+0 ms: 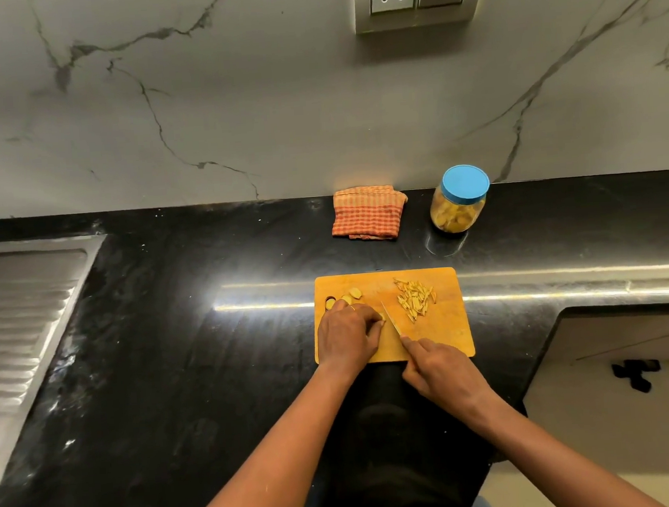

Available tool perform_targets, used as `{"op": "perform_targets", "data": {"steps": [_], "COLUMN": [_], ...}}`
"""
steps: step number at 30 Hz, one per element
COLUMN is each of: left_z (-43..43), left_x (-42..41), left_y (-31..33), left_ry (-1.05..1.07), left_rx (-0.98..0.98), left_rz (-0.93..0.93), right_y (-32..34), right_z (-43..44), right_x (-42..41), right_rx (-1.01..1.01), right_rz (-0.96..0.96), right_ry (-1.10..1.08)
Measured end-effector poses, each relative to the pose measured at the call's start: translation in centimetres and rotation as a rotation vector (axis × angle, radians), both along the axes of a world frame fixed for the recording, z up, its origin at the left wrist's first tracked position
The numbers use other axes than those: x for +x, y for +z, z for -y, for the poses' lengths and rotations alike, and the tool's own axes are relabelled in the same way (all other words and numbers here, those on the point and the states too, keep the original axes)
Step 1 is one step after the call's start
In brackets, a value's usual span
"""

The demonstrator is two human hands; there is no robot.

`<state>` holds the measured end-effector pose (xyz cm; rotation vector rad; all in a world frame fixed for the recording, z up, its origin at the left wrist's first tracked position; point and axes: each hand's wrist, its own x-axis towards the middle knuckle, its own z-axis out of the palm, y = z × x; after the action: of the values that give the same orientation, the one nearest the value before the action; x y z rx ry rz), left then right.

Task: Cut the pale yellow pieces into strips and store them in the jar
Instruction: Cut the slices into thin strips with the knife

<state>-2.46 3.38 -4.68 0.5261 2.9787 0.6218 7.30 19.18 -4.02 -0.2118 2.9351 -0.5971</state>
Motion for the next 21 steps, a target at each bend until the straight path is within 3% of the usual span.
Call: {"op": "perform_targets", "data": {"steps": [12,21], "left_z": [-0.1,0.0], "left_x": [0.1,0.0], "left_y": [0.6,0.5], "left_ry": [0.003,-0.017], "left_rx": [0.014,-0.018], "left_rz": [0.050,0.020], "right_y": [0.8,0.7], "right_z": [1.2,1.8], "right_x": [-0.5,-0.9], "right_rx": [-0.116,-0.021], "right_rz": [-0.020,0.026], "right_ry": [-0.052,-0.036]}}
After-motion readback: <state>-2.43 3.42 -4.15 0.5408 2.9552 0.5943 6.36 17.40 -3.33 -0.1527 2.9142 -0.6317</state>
